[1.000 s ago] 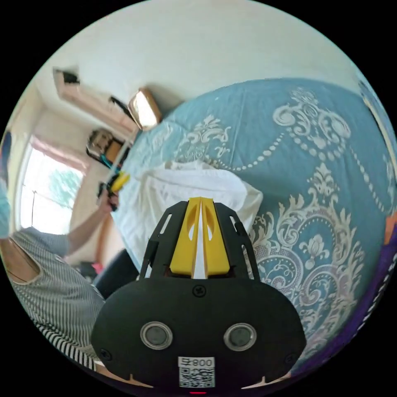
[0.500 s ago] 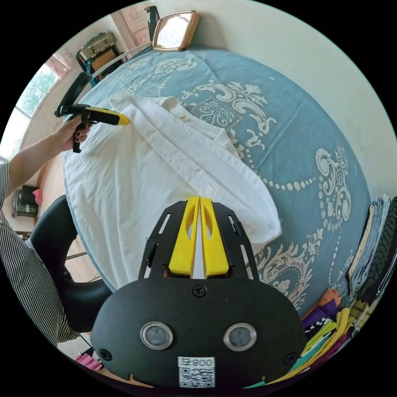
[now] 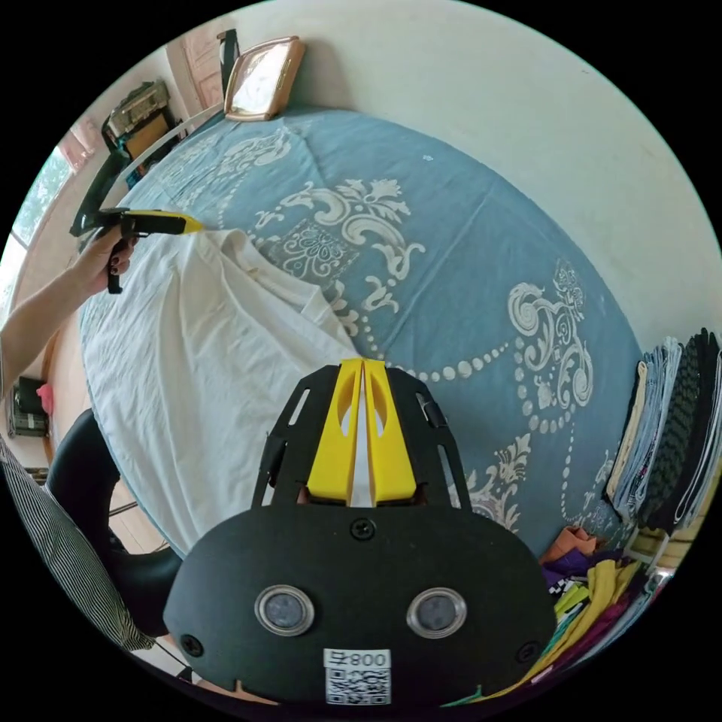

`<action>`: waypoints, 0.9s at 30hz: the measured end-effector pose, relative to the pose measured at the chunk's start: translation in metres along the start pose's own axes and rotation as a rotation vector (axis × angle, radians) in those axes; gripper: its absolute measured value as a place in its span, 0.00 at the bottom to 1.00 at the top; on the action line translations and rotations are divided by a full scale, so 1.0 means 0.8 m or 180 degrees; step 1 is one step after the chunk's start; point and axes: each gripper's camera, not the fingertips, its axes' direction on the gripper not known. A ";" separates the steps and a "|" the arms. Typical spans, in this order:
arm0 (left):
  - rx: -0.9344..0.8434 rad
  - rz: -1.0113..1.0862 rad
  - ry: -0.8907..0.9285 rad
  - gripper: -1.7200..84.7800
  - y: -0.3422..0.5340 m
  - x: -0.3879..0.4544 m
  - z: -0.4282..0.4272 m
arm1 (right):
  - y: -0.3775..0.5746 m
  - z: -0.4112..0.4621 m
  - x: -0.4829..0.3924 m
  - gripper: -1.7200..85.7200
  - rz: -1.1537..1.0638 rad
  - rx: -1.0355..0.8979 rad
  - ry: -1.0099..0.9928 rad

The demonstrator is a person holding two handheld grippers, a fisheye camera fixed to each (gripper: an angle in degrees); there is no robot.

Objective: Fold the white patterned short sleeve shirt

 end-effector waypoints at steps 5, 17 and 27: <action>0.0123 0.0046 0.0181 0.02 0.019 0.009 0.006 | 0.019 -0.026 -0.024 0.02 -0.0236 0.0268 -0.0437; -0.0043 0.0671 0.0219 0.04 0.023 0.090 0.075 | 0.019 0.027 0.010 0.02 0.0136 -0.0045 -0.0496; -0.0488 0.1829 -0.0501 0.06 0.018 0.201 0.147 | 0.072 -0.006 0.022 0.02 0.0371 0.0296 -0.0534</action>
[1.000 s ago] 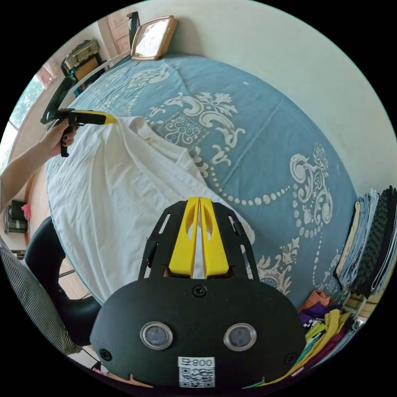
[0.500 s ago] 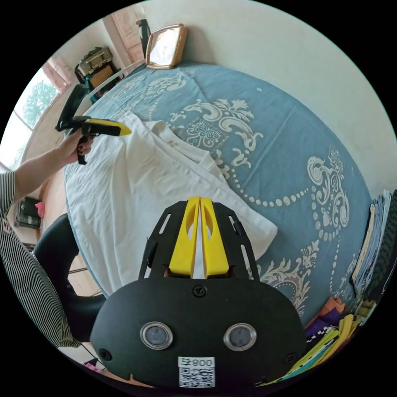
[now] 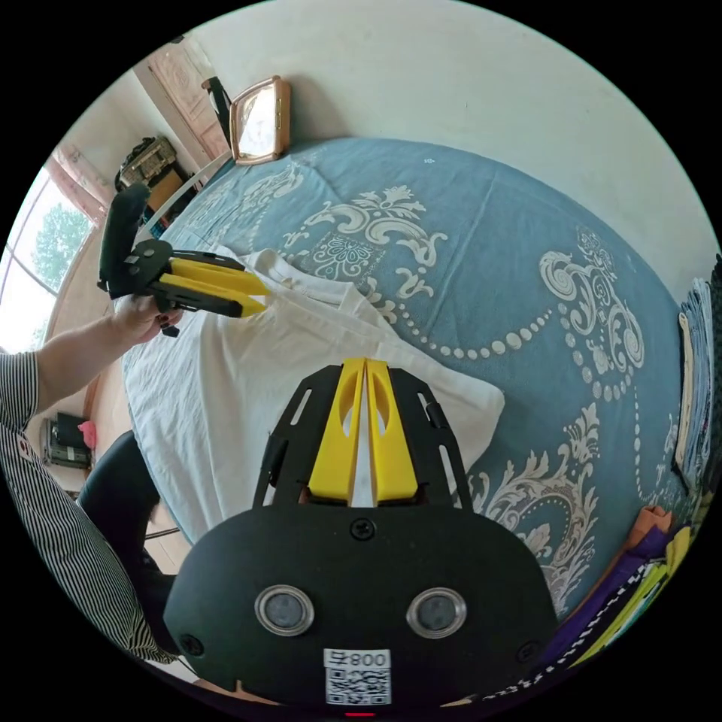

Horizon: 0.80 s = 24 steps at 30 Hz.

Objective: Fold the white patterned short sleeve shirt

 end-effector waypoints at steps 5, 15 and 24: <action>0.0303 -0.0097 0.0125 0.03 -0.003 0.002 -0.014 | 0.027 -0.027 0.014 0.02 0.0159 0.0220 -0.0056; 0.0042 0.0169 0.0091 0.04 -0.011 0.026 0.015 | 0.059 -0.027 0.013 0.06 0.0168 0.0006 0.0209; 0.0216 0.0156 0.0058 0.03 -0.006 0.032 -0.013 | 0.085 -0.037 0.013 0.03 0.0189 -0.0011 0.0253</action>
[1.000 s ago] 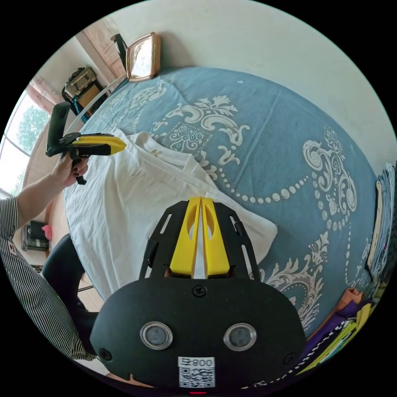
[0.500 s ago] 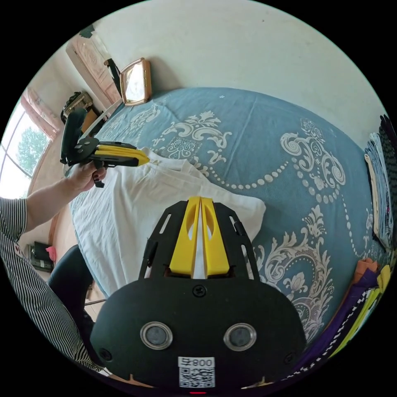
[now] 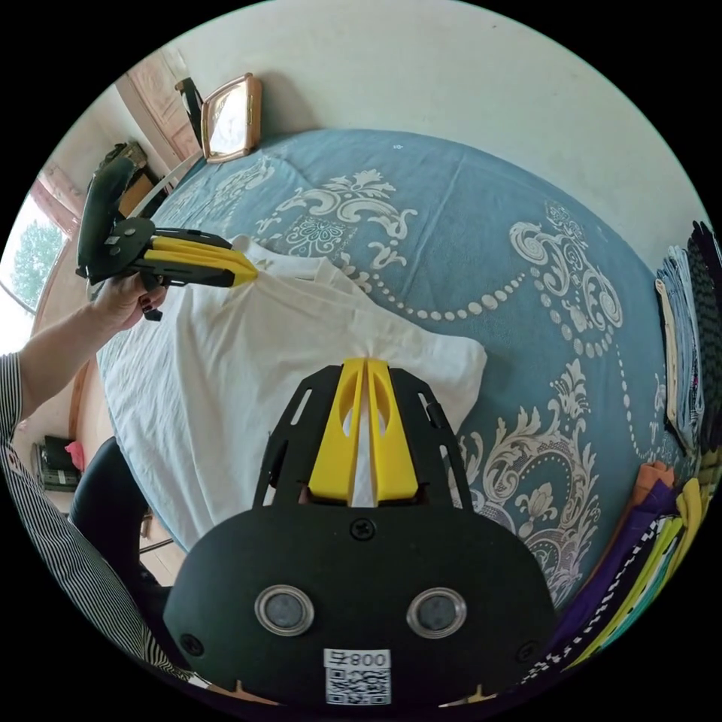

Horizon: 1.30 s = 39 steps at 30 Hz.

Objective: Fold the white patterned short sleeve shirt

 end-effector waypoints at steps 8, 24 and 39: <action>-0.0101 -0.0205 0.0077 0.03 0.005 -0.015 0.010 | 0.022 -0.017 0.017 0.02 0.0175 0.0118 -0.0064; 0.0108 -0.0977 -0.0089 0.03 0.110 -0.042 -0.048 | 0.103 -0.044 0.083 0.02 0.0816 0.0299 -0.0221; 0.0274 -0.1901 -0.0450 0.02 0.211 -0.073 -0.118 | 0.168 -0.067 0.044 0.02 0.0603 0.0198 -0.0010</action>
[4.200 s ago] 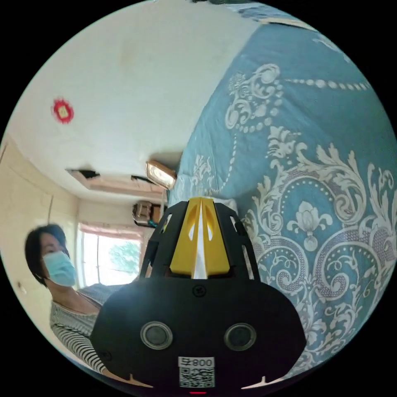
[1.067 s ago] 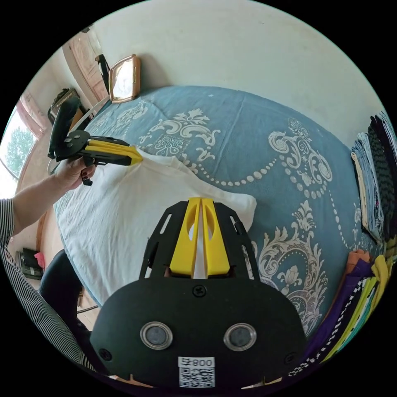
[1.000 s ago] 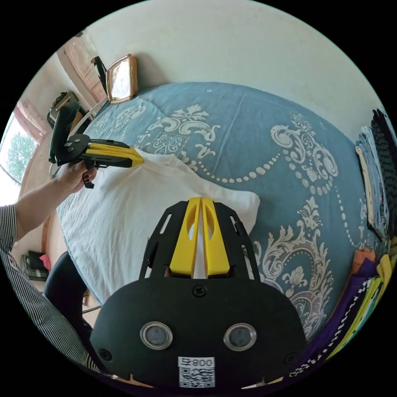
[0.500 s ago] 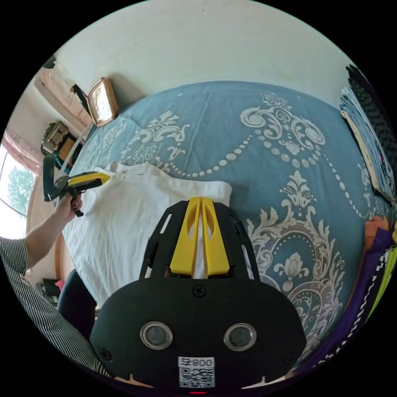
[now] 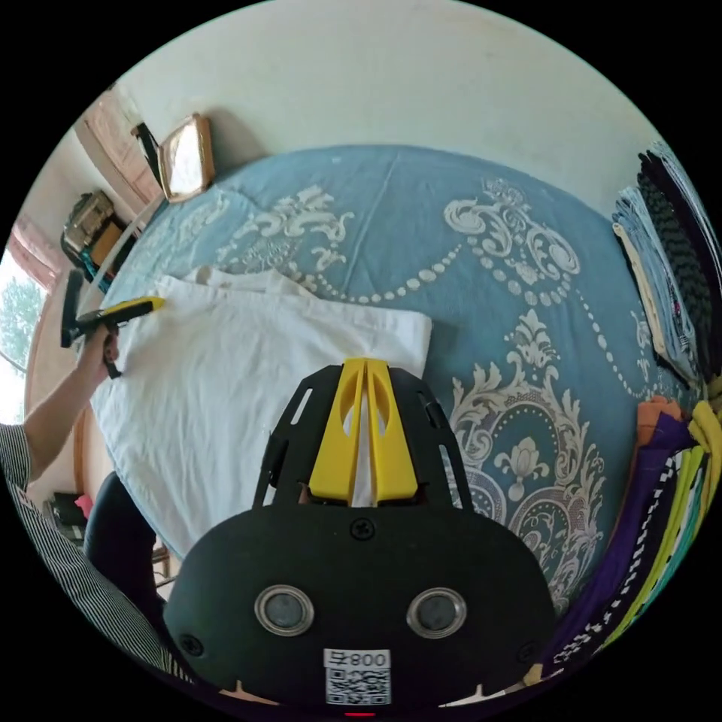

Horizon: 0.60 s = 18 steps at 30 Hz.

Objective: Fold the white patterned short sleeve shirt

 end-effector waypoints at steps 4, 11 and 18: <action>0.0077 -0.0044 -0.0056 0.02 0.004 -0.005 -0.011 | 0.014 -0.025 -0.001 0.02 0.0036 0.0123 -0.0115; 0.0017 -0.0385 0.0270 0.02 0.025 -0.025 -0.024 | 0.063 -0.058 -0.014 0.02 0.0036 0.0089 -0.0169; -0.0224 -0.0570 0.0662 0.02 0.164 -0.004 -0.086 | 0.190 -0.112 -0.030 0.02 0.0172 -0.0058 -0.0657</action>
